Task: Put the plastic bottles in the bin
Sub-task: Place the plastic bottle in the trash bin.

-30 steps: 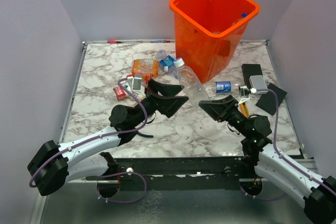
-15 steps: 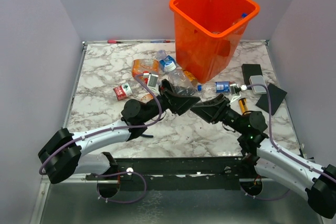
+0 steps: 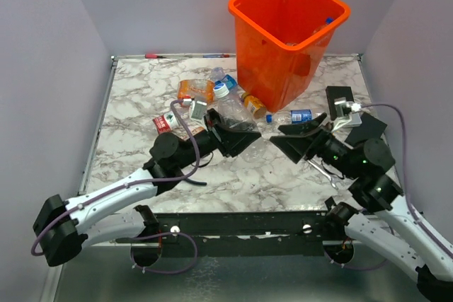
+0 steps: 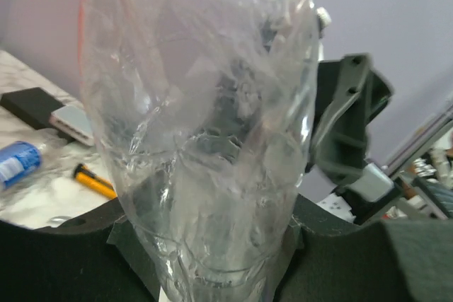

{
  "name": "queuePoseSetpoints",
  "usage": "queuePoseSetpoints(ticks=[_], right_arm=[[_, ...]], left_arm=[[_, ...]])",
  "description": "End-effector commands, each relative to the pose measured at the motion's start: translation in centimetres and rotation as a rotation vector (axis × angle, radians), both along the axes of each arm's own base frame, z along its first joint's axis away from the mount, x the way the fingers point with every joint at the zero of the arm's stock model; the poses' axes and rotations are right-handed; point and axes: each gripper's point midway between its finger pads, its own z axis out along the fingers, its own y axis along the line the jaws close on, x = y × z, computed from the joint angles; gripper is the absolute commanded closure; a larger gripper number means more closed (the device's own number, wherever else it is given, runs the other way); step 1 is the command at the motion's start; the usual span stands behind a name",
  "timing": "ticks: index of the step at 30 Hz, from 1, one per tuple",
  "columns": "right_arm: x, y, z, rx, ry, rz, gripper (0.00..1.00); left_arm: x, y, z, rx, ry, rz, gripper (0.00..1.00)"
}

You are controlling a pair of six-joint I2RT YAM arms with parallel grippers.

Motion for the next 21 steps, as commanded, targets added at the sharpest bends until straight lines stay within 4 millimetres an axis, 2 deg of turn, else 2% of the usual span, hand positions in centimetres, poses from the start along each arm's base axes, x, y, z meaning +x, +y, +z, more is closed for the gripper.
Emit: queuePoseSetpoints(ticks=[1, 5, 7, 9, 10, 12, 15, 19, 21], right_arm=[[0.4, -3.8, -1.5, -0.249, 0.080, -0.177, 0.00], [1.5, -7.5, 1.4, -0.293, 0.103, -0.373, 0.00], [1.6, -8.9, 4.0, -0.239, 0.043, -0.439, 0.00], [0.7, -9.2, 7.0, -0.188, -0.091, -0.429, 0.00], [0.3, -8.9, 8.0, -0.201, -0.150, -0.401, 0.00], [0.0, -7.3, 8.7, -0.264, -0.190, -0.320, 0.00], [0.8, -3.2, 7.8, -0.327, -0.154, -0.150, 0.00], [1.5, -0.9, 8.7, -0.261, -0.155, -0.089, 0.00], [1.4, 0.3, 9.5, -0.229, -0.168, -0.034, 0.00]], left_arm=[[0.7, 1.7, -1.0, 0.211, -0.057, 0.115, 0.80], [1.2, 2.4, -4.3, 0.400, -0.035, 0.149, 0.84], [1.1, 2.6, -6.0, 0.479, -0.020, 0.142, 0.86], [0.5, 2.7, -7.1, 0.523, -0.019, 0.107, 0.87], [0.2, 2.6, -7.3, 0.531, -0.021, 0.087, 0.89], [-0.8, 2.3, -7.2, 0.526, -0.029, 0.030, 0.90], [-2.1, 1.8, -6.7, 0.515, -0.041, -0.046, 0.90], [-2.8, 1.4, -6.4, 0.523, -0.068, -0.091, 0.91], [-3.0, 1.5, -7.1, 0.545, -0.056, -0.106, 0.93]])
